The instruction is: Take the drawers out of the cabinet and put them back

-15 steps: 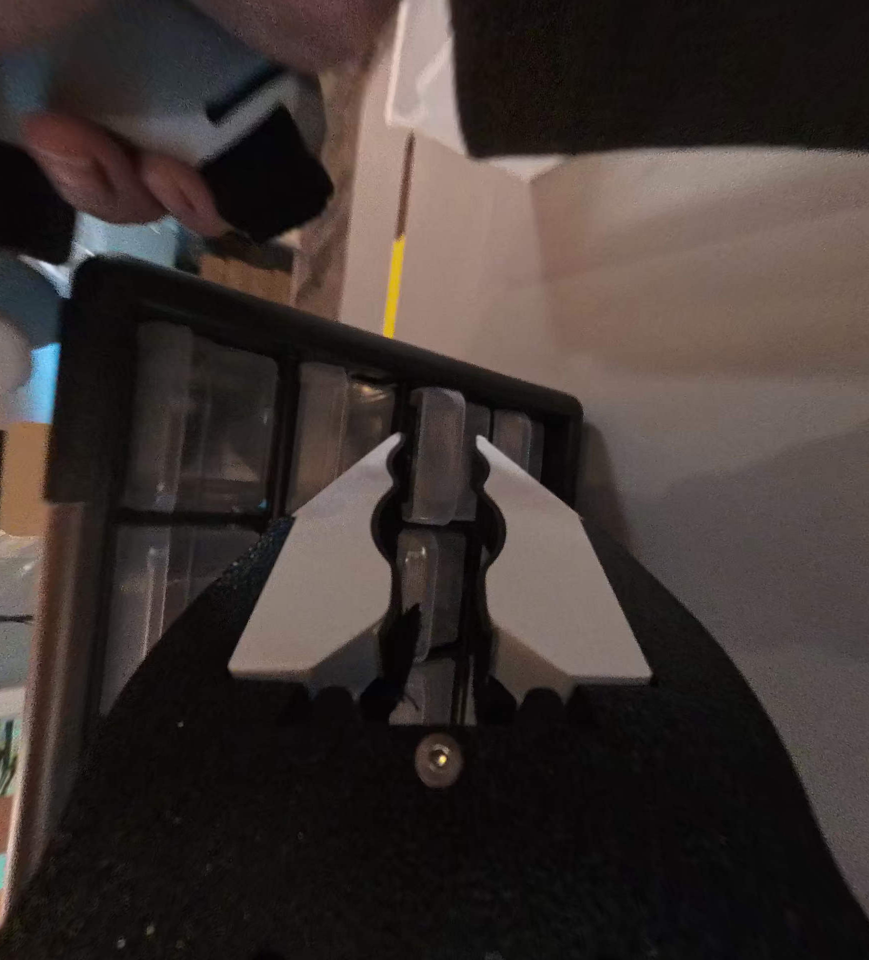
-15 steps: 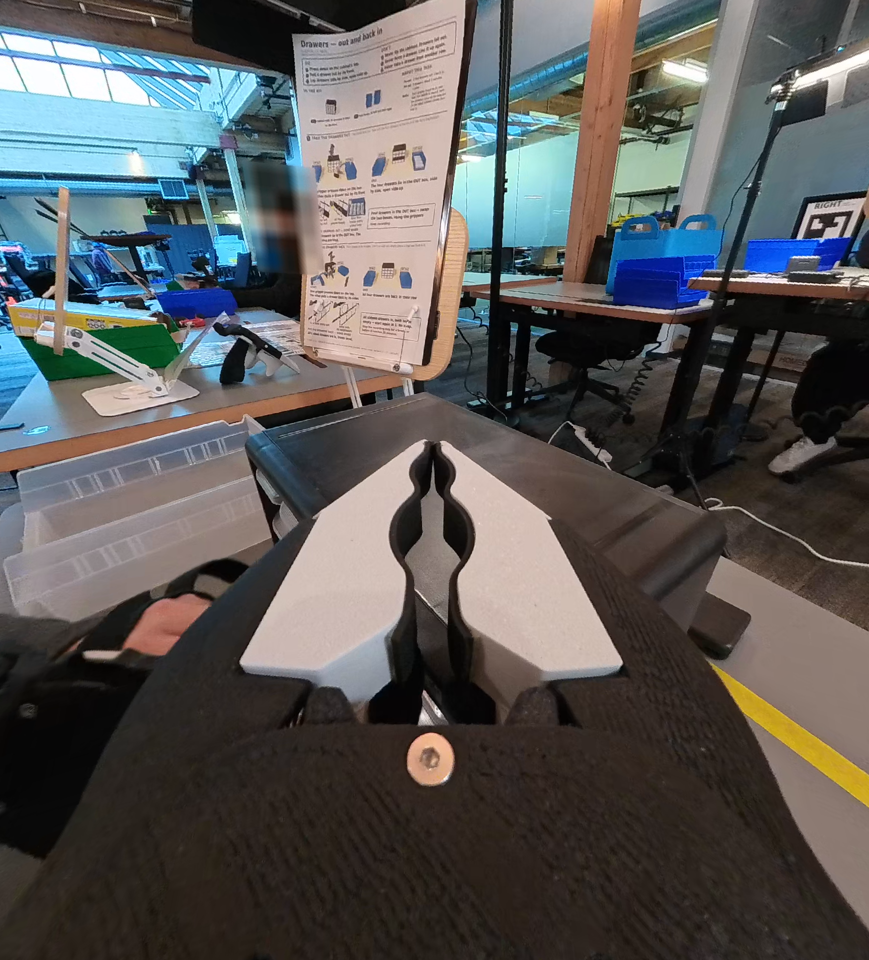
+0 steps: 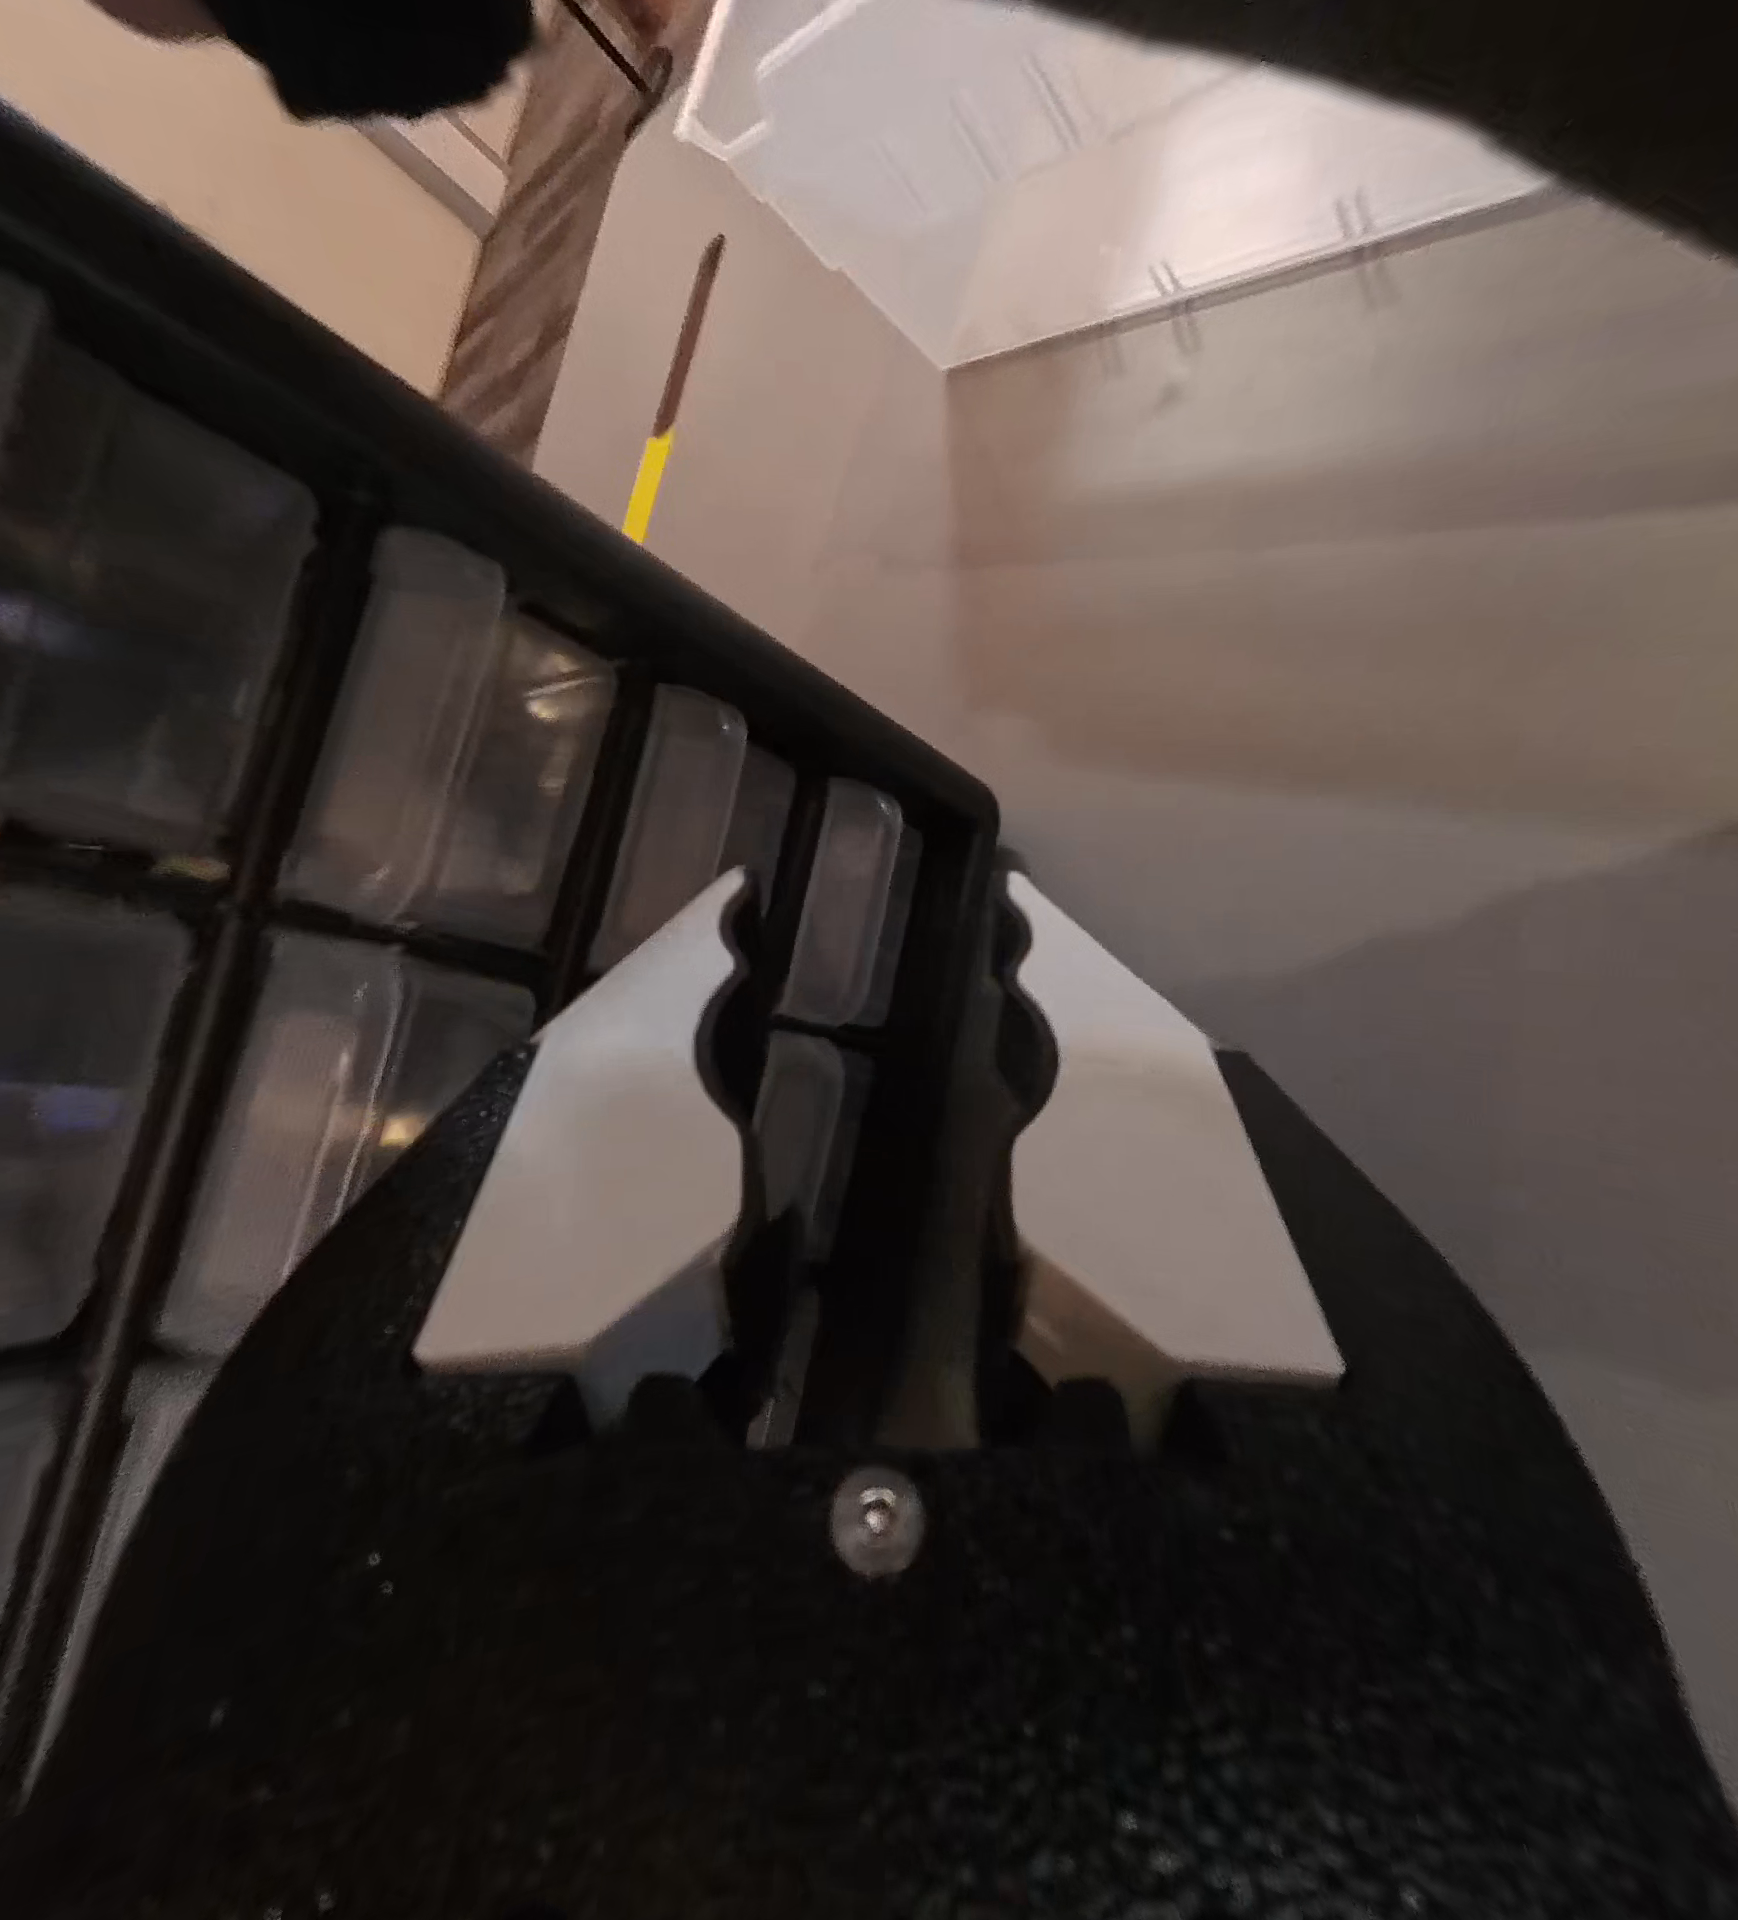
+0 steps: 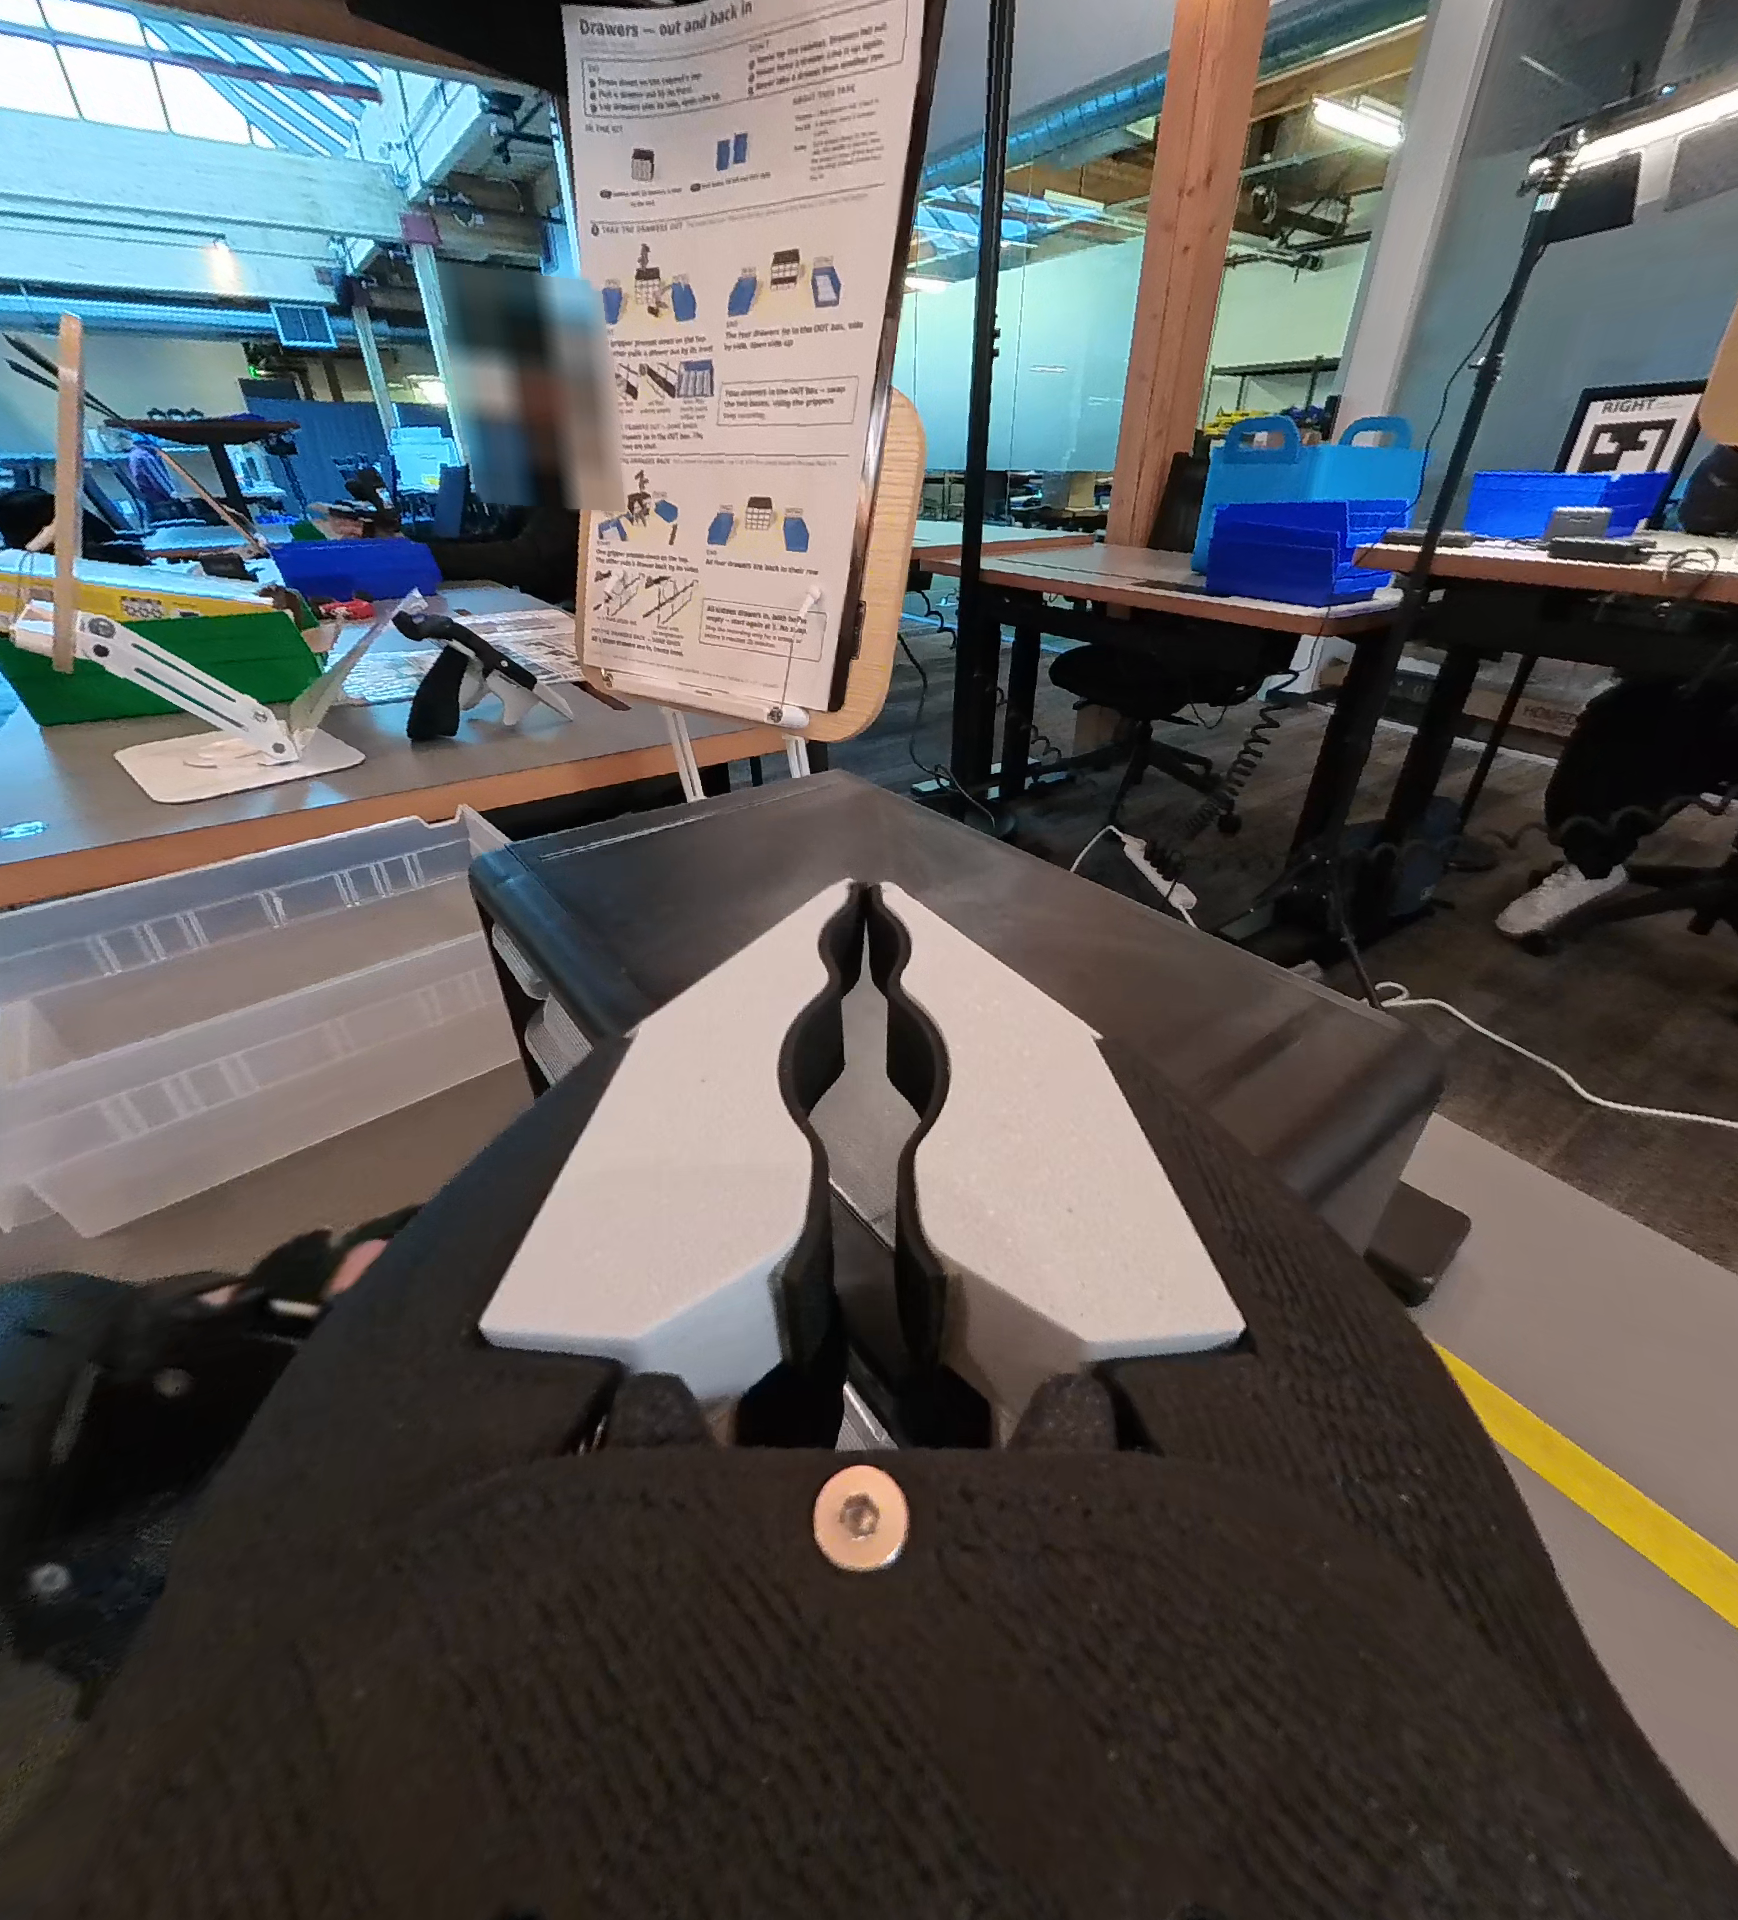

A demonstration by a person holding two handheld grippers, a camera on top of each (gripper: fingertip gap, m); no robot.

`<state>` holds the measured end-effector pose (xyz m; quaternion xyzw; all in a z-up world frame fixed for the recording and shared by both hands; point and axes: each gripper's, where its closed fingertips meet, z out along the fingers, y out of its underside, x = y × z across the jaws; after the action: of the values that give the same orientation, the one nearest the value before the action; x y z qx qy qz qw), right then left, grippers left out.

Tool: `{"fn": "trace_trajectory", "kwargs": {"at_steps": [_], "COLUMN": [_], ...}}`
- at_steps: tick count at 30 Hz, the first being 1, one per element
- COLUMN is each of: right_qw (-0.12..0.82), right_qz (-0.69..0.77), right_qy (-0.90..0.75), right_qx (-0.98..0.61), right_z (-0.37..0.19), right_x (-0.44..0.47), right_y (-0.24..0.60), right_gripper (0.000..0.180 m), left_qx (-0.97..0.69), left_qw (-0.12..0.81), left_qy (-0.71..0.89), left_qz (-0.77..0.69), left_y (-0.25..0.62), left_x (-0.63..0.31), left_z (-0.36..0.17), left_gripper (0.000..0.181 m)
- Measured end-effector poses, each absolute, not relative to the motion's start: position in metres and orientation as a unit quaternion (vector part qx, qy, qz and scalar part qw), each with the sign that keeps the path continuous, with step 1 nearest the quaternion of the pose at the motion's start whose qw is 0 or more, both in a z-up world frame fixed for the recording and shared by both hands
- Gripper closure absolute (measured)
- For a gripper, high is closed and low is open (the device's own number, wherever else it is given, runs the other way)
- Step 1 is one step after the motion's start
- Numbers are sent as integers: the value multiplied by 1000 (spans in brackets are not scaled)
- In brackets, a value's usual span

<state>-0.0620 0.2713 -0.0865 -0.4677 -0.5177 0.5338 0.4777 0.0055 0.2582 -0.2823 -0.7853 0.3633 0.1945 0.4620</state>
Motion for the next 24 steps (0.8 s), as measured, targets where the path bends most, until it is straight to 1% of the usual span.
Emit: {"fn": "trace_trajectory", "kwargs": {"at_steps": [2, 4, 8, 9, 11, 13, 14, 15, 16, 17, 18, 19, 20, 21, 23, 24], "right_qw": [480, 486, 522, 535, 563, 588, 597, 606, 612, 616, 618, 621, 624, 630, 646, 652], "right_qz": [528, 517, 491, 486, 476, 465, 459, 453, 447, 441, 435, 429, 424, 419, 411, 409], "right_qy": [-520, -523, -520, -517, -508, -502, -501, -503, -506, -509, -513, -518, -523, -527, -529, -532], "right_qx": [-469, -472, -464, -459, -446, -432, -425, -419, -412, -408, -406, -402, -396, -388, -364, -354], "right_z": [-87, -87, -78, -73, -63, -54, -50, -47, -45, -44, -44, -44, -43, -42, -38, -36], "right_x": [-63, -63, -59, -57, -52, -49, -48, -48, -49, -50, -52, -54, -56, -58, -61, -63], "right_y": [271, 272, 272, 271, 269, 265, 262, 259, 255, 252, 249, 245, 242, 237, 228, 223], "right_gripper": [180, 180, 180, 180, 180, 180, 180, 180, 174, 160, 157, 155, 154, 154, 154, 154], "left_qx": [-772, -754, -714, -701, -649, -596, -595, -606, -622, -643, -666, -686, -701, -714, -733, -747], "left_qw": [491, 535, 636, 662, 729, 782, 785, 778, 766, 750, 731, 714, 701, 689, 663, 642], "left_qy": [348, 308, 166, 137, 87, 53, 39, 25, 15, 7, 1, 0, 17, 49, 111, 134], "left_qz": [204, 224, 239, 229, 199, 172, 166, 163, 159, 154, 150, 142, 130, 116, 105, 106], "left_y": [246, 230, 193, 185, 170, 156, 153, 152, 153, 154, 155, 156, 157, 158, 160, 159], "left_x": [4, -6, -51, -62, -83, -106, -119, -134, -146, -156, -166, -173, -172, -165, -156, -153], "left_z": [-268, -241, -154, -130, -81, -46, -38, -35, -34, -38, -44, -53, -63, -75, -94, -102], "left_gripper": [135, 132, 127, 120, 100, 98, 97, 93, 91, 91, 89, 86, 76, 72, 73, 77]}}
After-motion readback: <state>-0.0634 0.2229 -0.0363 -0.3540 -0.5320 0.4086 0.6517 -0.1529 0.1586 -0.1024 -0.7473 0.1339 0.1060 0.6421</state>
